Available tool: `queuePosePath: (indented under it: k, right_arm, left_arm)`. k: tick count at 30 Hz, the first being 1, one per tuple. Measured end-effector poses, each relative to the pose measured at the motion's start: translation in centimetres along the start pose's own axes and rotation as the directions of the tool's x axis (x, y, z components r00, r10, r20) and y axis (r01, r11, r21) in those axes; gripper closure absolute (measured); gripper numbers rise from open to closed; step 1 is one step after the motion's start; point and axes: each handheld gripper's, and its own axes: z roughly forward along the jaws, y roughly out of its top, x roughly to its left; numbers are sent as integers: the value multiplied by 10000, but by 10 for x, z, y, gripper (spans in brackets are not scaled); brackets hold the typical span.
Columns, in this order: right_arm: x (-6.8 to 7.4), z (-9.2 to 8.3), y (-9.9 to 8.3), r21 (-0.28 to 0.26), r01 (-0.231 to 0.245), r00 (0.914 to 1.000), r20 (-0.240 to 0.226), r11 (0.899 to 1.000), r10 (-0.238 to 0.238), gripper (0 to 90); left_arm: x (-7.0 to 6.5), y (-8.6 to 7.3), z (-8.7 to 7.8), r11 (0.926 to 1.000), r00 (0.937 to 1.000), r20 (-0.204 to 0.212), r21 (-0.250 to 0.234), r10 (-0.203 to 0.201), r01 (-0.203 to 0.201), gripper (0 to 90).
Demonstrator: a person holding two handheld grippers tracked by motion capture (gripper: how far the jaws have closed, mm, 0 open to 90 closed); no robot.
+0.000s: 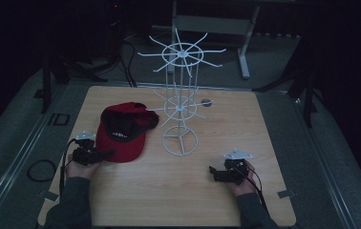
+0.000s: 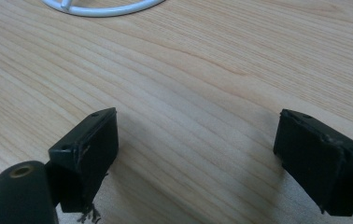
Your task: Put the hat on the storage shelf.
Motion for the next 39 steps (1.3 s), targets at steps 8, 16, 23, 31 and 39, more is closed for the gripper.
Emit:
queuePosePath:
  k: [8, 16, 23, 31, 39]
  right_arm:
    - [0, 0, 0, -2, 6, 10000, -1, 10000, -6, 137]
    - [0, 0, 0, -3, 6, 10000, -2, 10000, -6, 137]
    - [0, 0, 0, -5, 12, 10000, -1, 10000, -12, 137]
    - [0, 0, 0, -4, 7, 10000, -2, 10000, -7, 137]
    - [0, 0, 0, -9, 26, 10000, -3, 10000, -26, 137]
  left_arm:
    - [0, 6, 9, 9999, 9999, 167, 166, -7, 4, 561]
    - [0, 8, 14, 9992, 9984, 548, 376, -153, 132, 599]
    - [2, 7, 17, 9987, 9959, 882, 499, -185, 142, 598]
    - [-5, 8, 17, 9988, 9952, 975, 481, 24, -71, 650]
    - [-25, 6, 9, 9958, 9956, 430, 333, 834, -848, 698]
